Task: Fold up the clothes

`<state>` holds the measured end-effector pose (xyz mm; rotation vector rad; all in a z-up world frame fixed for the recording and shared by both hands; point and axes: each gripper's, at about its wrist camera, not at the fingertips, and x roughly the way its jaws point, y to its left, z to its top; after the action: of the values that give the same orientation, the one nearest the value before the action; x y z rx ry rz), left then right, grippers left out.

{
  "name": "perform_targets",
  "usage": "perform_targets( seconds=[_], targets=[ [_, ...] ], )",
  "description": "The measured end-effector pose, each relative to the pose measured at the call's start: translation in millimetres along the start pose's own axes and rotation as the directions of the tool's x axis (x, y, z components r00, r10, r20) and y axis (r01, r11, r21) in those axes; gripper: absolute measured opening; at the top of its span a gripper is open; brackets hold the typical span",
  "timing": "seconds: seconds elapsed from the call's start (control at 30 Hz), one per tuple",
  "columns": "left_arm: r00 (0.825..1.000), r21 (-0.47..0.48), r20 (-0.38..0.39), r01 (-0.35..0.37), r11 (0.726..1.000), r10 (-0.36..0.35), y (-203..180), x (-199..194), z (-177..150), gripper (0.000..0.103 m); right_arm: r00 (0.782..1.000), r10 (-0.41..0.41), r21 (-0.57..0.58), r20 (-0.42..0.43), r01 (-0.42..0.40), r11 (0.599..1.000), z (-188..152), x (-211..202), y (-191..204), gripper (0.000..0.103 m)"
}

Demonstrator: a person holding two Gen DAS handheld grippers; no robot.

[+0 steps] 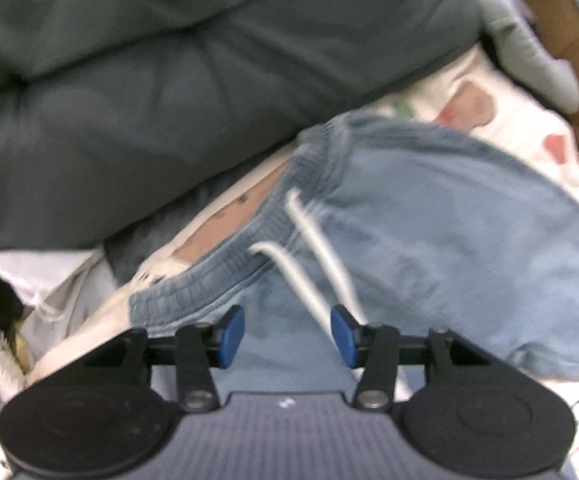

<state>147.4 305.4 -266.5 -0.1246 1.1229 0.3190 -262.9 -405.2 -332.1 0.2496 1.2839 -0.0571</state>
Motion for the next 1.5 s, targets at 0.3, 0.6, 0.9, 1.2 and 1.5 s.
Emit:
perform_targets(
  seconds=[0.3, 0.6, 0.9, 1.2, 1.5],
  targets=[
    [0.996, -0.019, 0.034, 0.086, 0.996, -0.085, -50.9, -39.6, 33.3, 0.062, 0.995, 0.029, 0.035, 0.093, -0.032, 0.999, 28.8, -19.9, 9.1, 0.059],
    [0.982, 0.053, 0.004, 0.191, 0.980, -0.191, -99.2, -41.3, 37.1, 0.066, 0.988, 0.037, 0.030, 0.150, -0.042, 0.999, 60.8, -35.1, 13.4, 0.061],
    [0.968, 0.036, 0.027, 0.250, 0.968, -0.251, -116.2, -16.0, 39.1, 0.066, 0.974, 0.062, 0.015, 0.219, -0.067, 0.998, 82.2, -14.6, 31.9, 0.064],
    [0.965, -0.051, 0.116, 0.241, 0.969, -0.234, -93.5, 61.0, 32.5, 0.055, 0.974, 0.054, -0.051, 0.218, -0.043, 0.998, 129.8, 32.0, 62.8, 0.064],
    [0.973, -0.030, 0.149, 0.182, 0.983, -0.176, -77.2, 113.4, 25.5, 0.055, 0.962, 0.077, -0.197, 0.260, -0.025, 0.980, 220.9, 75.0, 120.2, 0.064]
  ],
)
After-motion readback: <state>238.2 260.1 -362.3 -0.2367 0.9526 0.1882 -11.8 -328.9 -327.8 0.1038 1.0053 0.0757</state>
